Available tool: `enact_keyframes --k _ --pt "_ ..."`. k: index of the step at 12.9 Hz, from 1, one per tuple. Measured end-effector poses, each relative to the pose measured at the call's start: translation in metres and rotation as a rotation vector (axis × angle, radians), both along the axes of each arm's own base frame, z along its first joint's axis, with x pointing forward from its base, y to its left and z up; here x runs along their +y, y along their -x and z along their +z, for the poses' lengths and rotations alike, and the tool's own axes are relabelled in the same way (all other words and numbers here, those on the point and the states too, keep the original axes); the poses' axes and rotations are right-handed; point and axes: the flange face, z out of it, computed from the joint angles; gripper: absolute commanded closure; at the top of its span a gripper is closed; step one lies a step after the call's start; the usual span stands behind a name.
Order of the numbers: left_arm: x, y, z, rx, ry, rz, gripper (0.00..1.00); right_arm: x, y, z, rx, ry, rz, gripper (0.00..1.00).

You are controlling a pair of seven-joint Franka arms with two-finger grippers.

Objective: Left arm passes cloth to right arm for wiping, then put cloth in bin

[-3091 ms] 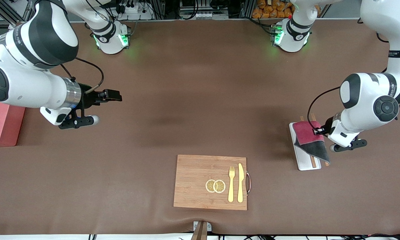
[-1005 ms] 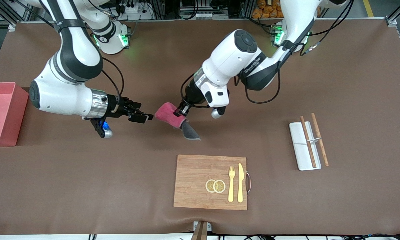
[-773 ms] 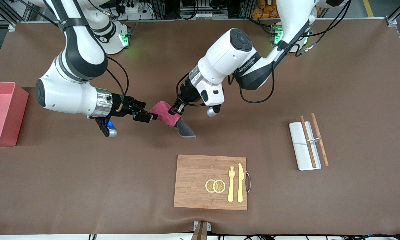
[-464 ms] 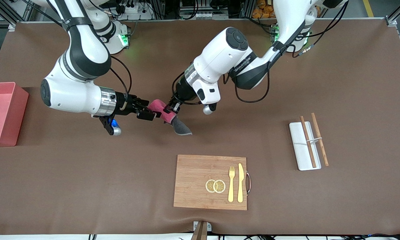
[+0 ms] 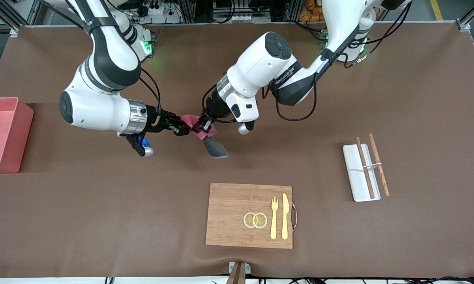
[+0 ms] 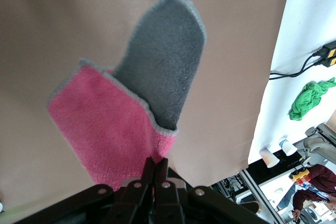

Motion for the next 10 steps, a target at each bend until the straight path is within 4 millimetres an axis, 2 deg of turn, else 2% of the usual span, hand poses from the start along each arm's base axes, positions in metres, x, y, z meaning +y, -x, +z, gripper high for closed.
enact_keyframes --k 2,3,4,7,10 --pt "0.000 -0.001 0.001 -0.001 0.001 0.001 1.00 -0.002 -0.001 0.000 -0.009 0.008 0.008 1.00" --pt "0.001 -0.001 0.001 -0.002 0.001 0.002 0.61 -0.004 -0.001 -0.001 -0.026 0.020 0.027 1.00" --pt "0.001 -0.002 0.002 -0.005 0.002 0.003 0.01 -0.007 -0.002 -0.002 -0.044 0.037 0.045 1.00" --pt "0.011 -0.010 0.009 -0.023 -0.048 -0.008 0.00 -0.017 -0.003 -0.007 -0.112 0.155 0.146 1.00" --pt "0.050 -0.026 0.028 -0.019 -0.207 -0.064 0.00 -0.033 -0.007 -0.013 -0.184 0.270 0.264 1.00"
